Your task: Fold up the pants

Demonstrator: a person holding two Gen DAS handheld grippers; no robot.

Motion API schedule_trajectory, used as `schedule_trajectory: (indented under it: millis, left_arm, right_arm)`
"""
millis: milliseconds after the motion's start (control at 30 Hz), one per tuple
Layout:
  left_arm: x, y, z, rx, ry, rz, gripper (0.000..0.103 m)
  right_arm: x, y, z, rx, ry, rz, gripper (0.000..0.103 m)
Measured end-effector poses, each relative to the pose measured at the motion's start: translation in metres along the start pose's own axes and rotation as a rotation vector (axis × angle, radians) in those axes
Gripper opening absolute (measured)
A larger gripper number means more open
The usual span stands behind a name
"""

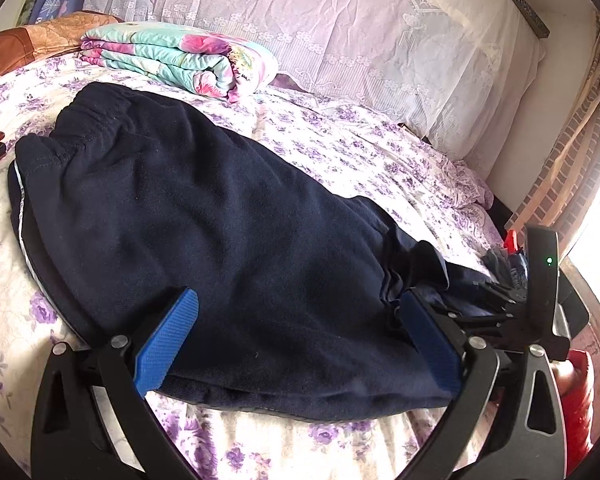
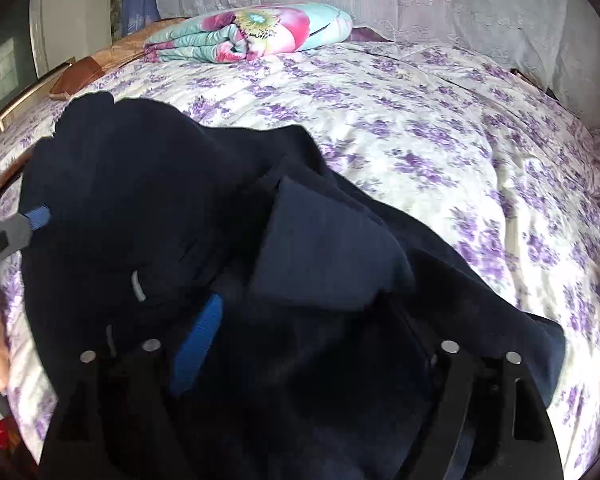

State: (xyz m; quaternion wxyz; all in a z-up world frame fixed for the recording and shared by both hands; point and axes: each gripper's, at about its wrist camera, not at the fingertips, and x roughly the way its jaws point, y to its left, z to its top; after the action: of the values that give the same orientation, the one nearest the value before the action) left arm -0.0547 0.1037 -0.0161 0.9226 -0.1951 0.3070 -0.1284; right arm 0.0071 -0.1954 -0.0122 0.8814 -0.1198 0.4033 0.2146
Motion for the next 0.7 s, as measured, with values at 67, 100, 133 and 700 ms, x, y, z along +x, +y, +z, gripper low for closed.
schedule_trajectory:
  millis: [67, 100, 133, 700]
  left_arm:
    - [-0.003, 0.001, -0.001, 0.01, 0.01, -0.017, 0.099]
    - [-0.007, 0.002, -0.002, 0.012, 0.015, -0.027, 0.099]
    - [-0.015, 0.006, -0.004, 0.009, 0.014, -0.032, 0.099]
    - [-0.029, 0.117, 0.046, -0.371, 0.083, 0.02, 0.098]
  right_arm:
    - [-0.015, -0.004, 0.0, 0.019, -0.037, 0.034, 0.089]
    - [-0.027, -0.003, -0.003, 0.024, -0.082, 0.045, 0.089]
    - [-0.041, -0.001, -0.009, 0.022, -0.125, 0.058, 0.089]
    - [-0.074, -0.021, -0.066, 0.024, -0.274, 0.256, 0.1]
